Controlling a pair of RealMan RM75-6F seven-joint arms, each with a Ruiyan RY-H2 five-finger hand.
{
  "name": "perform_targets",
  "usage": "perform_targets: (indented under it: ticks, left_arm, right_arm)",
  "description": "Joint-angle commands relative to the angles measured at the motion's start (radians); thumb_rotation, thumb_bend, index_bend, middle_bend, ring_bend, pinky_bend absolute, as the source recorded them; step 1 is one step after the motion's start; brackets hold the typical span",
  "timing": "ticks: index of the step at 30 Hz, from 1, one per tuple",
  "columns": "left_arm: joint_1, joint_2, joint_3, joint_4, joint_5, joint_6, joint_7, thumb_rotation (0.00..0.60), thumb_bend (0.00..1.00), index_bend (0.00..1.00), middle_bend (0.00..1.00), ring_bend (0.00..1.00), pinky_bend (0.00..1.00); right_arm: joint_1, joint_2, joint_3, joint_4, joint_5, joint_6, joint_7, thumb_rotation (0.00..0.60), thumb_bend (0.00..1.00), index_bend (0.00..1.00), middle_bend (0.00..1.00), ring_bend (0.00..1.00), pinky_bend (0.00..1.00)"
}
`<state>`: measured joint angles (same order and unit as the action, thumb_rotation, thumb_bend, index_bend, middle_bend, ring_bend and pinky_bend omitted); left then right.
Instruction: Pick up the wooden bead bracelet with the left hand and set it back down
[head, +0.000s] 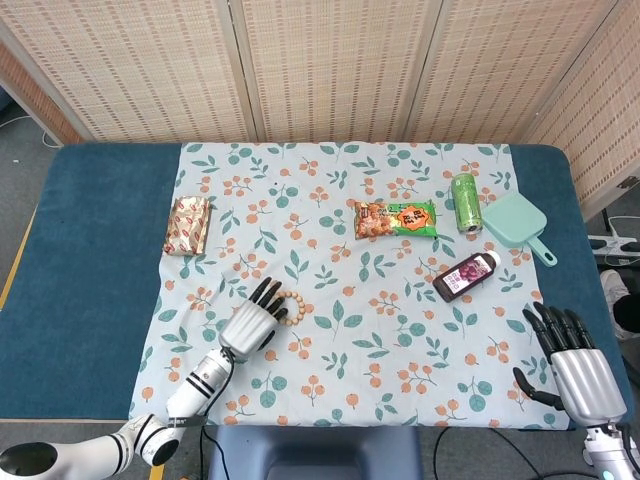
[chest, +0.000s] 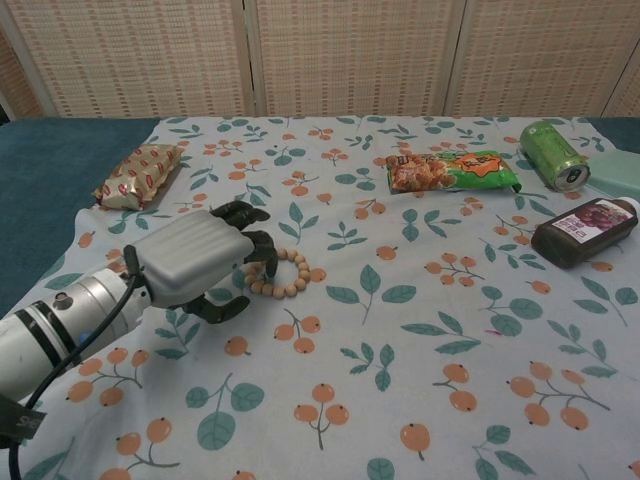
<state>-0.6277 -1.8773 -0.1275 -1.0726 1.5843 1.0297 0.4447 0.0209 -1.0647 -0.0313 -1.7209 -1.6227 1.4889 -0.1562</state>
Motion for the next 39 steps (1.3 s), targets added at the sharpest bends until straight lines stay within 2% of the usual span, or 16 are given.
perform_targets:
  ticks: [1,9,20,27,30,39]
  left_arm:
    - [-0.008,-0.020,0.003,0.030,-0.011,0.006,0.008,0.600,0.43,0.34,0.27,0.04,0.00]
    - [-0.019,-0.039,0.023,0.069,-0.010,0.033,0.022,0.600,0.43,0.37,0.37,0.08,0.00]
    - [-0.028,-0.063,0.045,0.090,-0.020,0.043,0.058,0.600,0.43,0.38,0.37,0.10,0.00]
    - [-0.036,-0.086,0.047,0.122,-0.029,0.047,0.087,0.600,0.43,0.48,0.46,0.15,0.00]
    - [-0.037,-0.093,0.049,0.132,-0.041,0.036,0.102,0.600,0.43,0.49,0.47,0.15,0.00]
    - [-0.041,-0.078,0.044,0.094,-0.079,0.009,0.159,0.600,0.43,0.49,0.47,0.17,0.00]
  right_arm:
    - [-0.001,0.002,0.000,-0.002,0.001,0.001,-0.001,0.388,0.32,0.00,0.00,0.00,0.00]
    - [-0.001,0.005,0.001,-0.005,0.008,-0.003,0.002,0.387,0.32,0.00,0.00,0.00,0.00]
    - [-0.002,0.010,0.000,-0.008,0.008,-0.003,0.011,0.387,0.32,0.00,0.00,0.00,0.00]
    - [-0.001,0.014,-0.002,-0.010,0.006,-0.007,0.017,0.387,0.32,0.00,0.00,0.00,0.00]
    - [-0.002,0.015,-0.001,-0.011,0.007,-0.005,0.018,0.387,0.32,0.00,0.00,0.00,0.00]
    - [-0.002,0.013,0.000,-0.012,0.010,-0.006,0.014,0.387,0.32,0.00,0.00,0.00,0.00]
